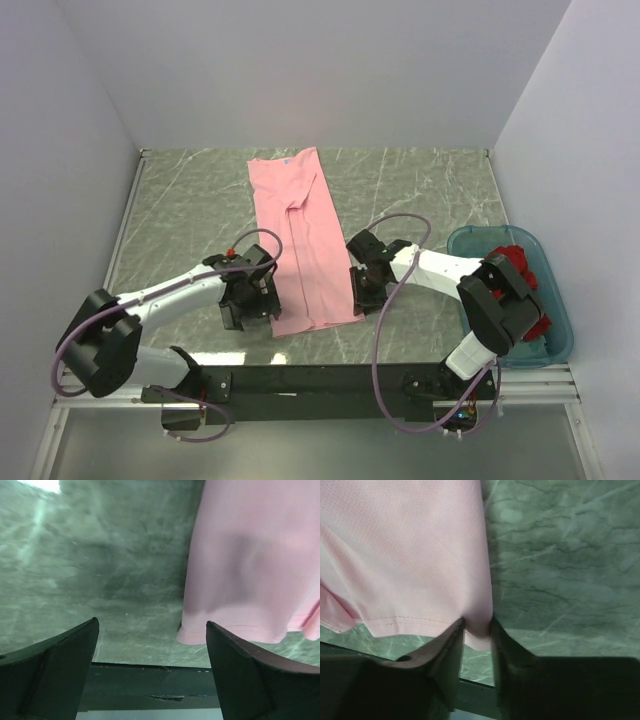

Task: Fold and stack the t-shirts
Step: Fold the tshirt

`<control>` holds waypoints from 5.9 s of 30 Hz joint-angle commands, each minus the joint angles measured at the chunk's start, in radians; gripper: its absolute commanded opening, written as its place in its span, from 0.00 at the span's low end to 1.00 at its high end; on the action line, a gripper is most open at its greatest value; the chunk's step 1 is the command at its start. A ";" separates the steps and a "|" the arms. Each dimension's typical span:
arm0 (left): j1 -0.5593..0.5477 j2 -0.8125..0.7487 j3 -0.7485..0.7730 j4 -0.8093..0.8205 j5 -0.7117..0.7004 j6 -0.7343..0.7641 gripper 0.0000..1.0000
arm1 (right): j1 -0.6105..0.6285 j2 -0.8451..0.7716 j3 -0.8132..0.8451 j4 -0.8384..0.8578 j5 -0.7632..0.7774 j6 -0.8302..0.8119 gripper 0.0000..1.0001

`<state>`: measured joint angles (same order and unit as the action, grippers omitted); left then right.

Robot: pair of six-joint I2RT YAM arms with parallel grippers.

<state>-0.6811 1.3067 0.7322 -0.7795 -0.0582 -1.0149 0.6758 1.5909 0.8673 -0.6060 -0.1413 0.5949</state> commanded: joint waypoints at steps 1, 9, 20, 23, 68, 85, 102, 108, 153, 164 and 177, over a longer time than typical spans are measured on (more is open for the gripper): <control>-0.043 0.040 0.058 0.003 0.038 -0.016 0.93 | 0.028 0.043 0.012 -0.003 0.000 0.003 0.33; -0.107 0.092 0.093 -0.021 0.040 -0.030 0.80 | 0.030 0.021 0.007 -0.005 0.008 0.002 0.03; -0.124 0.163 0.087 0.014 0.063 -0.013 0.61 | 0.031 0.012 0.001 -0.005 0.008 0.002 0.01; -0.132 0.206 0.095 0.023 0.067 -0.004 0.53 | 0.031 0.011 0.001 -0.005 0.011 0.002 0.00; 0.193 0.272 0.495 0.031 -0.087 0.315 0.01 | -0.044 0.216 0.725 -0.275 0.227 -0.273 0.00; 0.272 0.403 0.520 0.235 -0.164 0.398 0.01 | -0.111 0.376 0.831 -0.095 0.195 -0.323 0.00; 0.281 0.493 0.455 0.361 -0.201 0.397 0.25 | -0.122 0.463 0.780 0.048 0.224 -0.280 0.22; 0.279 0.438 0.457 0.339 -0.210 0.407 0.63 | -0.120 0.379 0.716 0.063 0.276 -0.236 0.36; -0.001 0.367 0.246 0.284 -0.028 0.257 0.39 | -0.034 0.526 0.697 0.405 0.259 -0.158 0.19; -0.001 0.260 0.222 0.247 -0.019 0.239 0.48 | -0.088 0.523 0.942 0.270 0.151 -0.245 0.38; 0.254 0.118 0.259 0.434 0.021 0.289 0.43 | -0.146 0.227 0.473 0.485 -0.246 -0.130 0.40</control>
<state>-0.4931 1.4105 0.9771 -0.4412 -0.0731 -0.7670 0.5499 1.8343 1.3560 -0.2134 -0.2592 0.4328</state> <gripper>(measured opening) 0.450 0.400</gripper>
